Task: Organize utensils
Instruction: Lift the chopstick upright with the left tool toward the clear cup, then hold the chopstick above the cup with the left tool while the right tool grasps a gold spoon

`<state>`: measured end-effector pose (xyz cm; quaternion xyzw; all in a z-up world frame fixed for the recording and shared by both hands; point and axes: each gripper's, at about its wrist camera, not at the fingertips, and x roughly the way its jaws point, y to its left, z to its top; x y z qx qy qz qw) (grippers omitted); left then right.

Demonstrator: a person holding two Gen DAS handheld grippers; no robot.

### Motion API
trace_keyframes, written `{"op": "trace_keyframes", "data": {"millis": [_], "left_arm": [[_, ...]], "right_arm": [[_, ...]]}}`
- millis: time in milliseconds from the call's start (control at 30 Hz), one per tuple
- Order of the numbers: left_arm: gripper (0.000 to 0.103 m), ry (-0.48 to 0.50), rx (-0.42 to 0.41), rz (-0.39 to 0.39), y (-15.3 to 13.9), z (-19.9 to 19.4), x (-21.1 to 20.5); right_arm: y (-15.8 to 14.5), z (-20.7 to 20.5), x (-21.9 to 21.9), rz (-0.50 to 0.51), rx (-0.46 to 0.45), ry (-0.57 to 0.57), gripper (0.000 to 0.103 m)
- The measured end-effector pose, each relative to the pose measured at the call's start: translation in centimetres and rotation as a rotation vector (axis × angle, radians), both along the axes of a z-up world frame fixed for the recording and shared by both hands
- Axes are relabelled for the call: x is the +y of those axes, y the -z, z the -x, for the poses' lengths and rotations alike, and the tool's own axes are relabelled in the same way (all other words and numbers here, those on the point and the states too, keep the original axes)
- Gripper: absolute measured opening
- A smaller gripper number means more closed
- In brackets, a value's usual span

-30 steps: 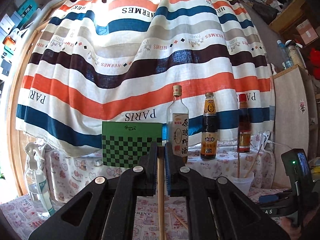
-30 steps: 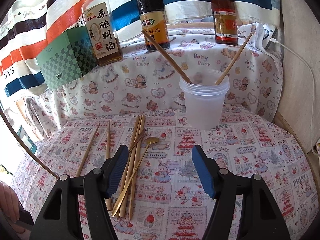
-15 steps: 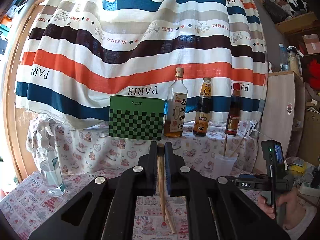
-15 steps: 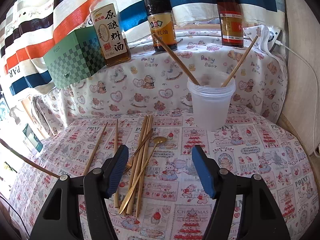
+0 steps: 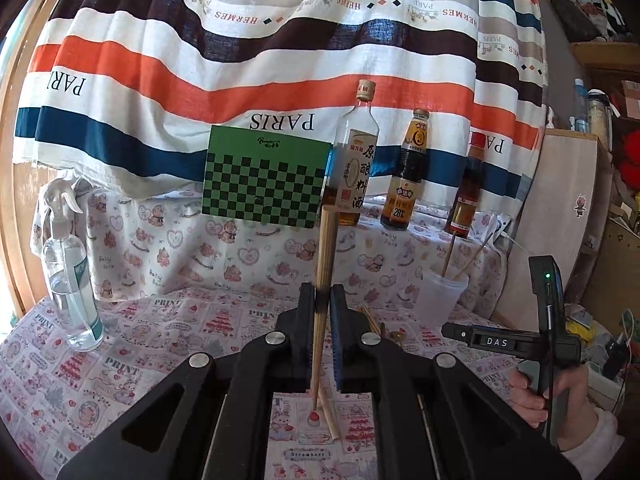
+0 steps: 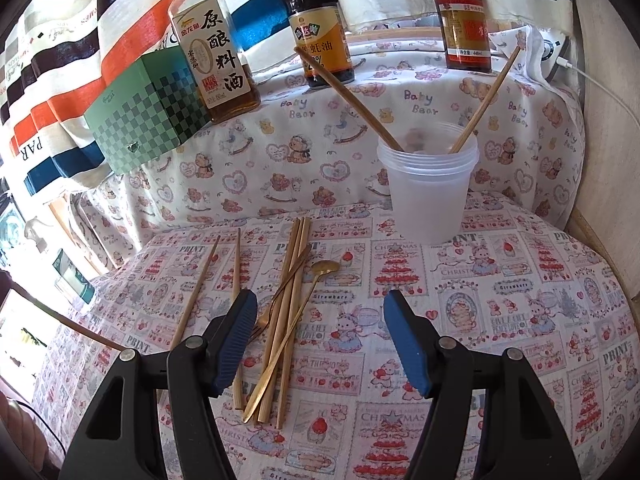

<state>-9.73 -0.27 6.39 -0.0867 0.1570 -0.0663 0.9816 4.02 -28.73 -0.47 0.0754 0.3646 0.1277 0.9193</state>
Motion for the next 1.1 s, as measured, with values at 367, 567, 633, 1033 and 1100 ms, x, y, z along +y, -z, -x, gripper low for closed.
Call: {"op": "trace_keyframes", "data": {"millis": [367, 567, 633, 1033, 1100], "left_arm": [[0.006, 0.036, 0.135, -0.022, 3.2, -2.6, -0.3], [0.006, 0.031, 0.146, -0.084, 4.1, -3.0, -1.3], [0.006, 0.037, 0.156, -0.084, 4.2, -3.3, -1.3], [0.006, -0.009, 0.029, -0.05, -0.8, -5.6, -1.5], [0.006, -0.015, 0.004, -0.022, -1.7, -6.2, -1.5]], "right_arm": [[-0.7, 0.6, 0.1, -0.004, -0.021, -0.008, 0.069], [-0.4, 0.4, 0.1, 0.0, -0.008, -0.008, 0.069], [-0.4, 0.4, 0.3, 0.011, -0.005, -0.016, 0.069], [2.7, -0.5, 3.9, 0.028, 0.171, -0.193, 0.039], [3.5, -0.5, 5.0, 0.09, 0.186, -0.199, 0.039]]}}
